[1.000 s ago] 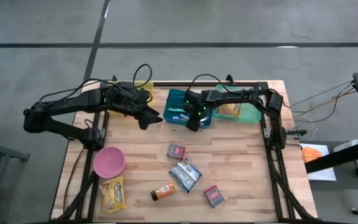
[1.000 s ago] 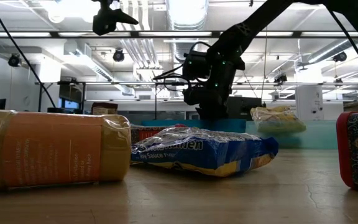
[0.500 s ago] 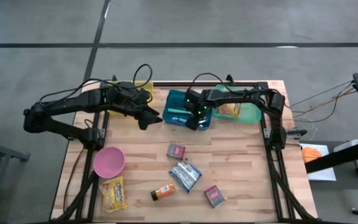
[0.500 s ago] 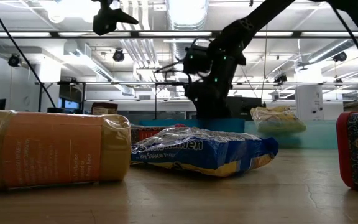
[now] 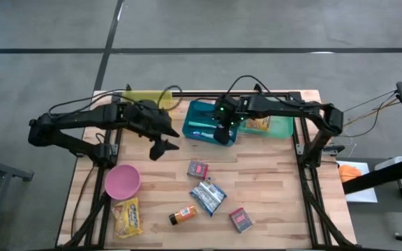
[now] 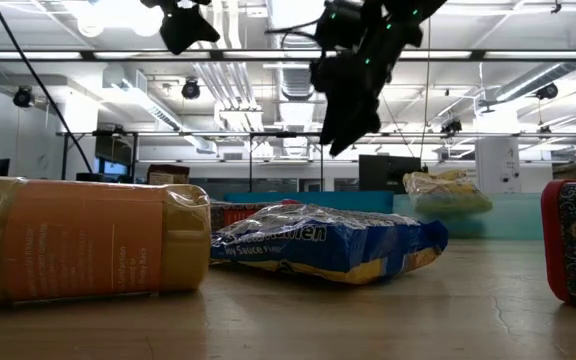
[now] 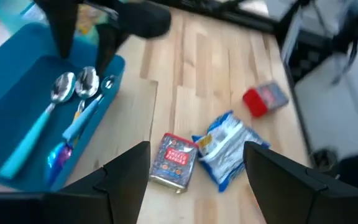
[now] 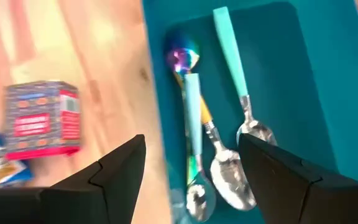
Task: Pick & Place Food Item
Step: Put the red seasoning can into the yellow bin
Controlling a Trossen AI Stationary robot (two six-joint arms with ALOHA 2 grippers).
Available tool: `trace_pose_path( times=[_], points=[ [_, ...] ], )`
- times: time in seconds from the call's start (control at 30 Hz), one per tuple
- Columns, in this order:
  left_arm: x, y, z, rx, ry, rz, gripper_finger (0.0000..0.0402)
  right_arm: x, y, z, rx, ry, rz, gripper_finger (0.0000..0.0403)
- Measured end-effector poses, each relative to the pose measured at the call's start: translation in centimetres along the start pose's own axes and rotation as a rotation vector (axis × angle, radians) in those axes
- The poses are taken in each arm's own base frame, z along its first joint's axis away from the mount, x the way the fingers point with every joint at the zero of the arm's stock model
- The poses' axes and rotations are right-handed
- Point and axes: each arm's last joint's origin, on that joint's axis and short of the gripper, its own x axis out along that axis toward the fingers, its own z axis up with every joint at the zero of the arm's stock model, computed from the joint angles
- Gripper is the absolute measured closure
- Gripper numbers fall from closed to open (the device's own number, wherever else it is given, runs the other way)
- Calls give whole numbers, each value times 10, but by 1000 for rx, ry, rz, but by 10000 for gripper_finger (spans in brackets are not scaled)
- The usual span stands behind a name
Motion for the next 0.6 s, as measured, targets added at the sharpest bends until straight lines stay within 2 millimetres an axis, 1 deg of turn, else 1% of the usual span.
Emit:
trace_pose_path(
  times=[0.1, 0.2, 0.37, 0.47, 0.6],
  points=[
    [15, -7, -2, 113, 46, -23, 138, -13, 7, -8, 24, -21, 18, 148],
    [32, -12, -4, 180, 94, -42, 138, -22, 13, -22, 75, -24, 31, 148],
    [56, -7, -8, 203, 171, -43, 138, -40, 27, -48, 160, -74, 77, 148],
    [67, -5, -11, 232, 207, -72, 136, -49, 36, -63, 215, -119, 86, 148],
    [81, -3, -15, 249, 256, -88, 116, -61, 44, -82, 273, -203, 59, 148]
  ],
)
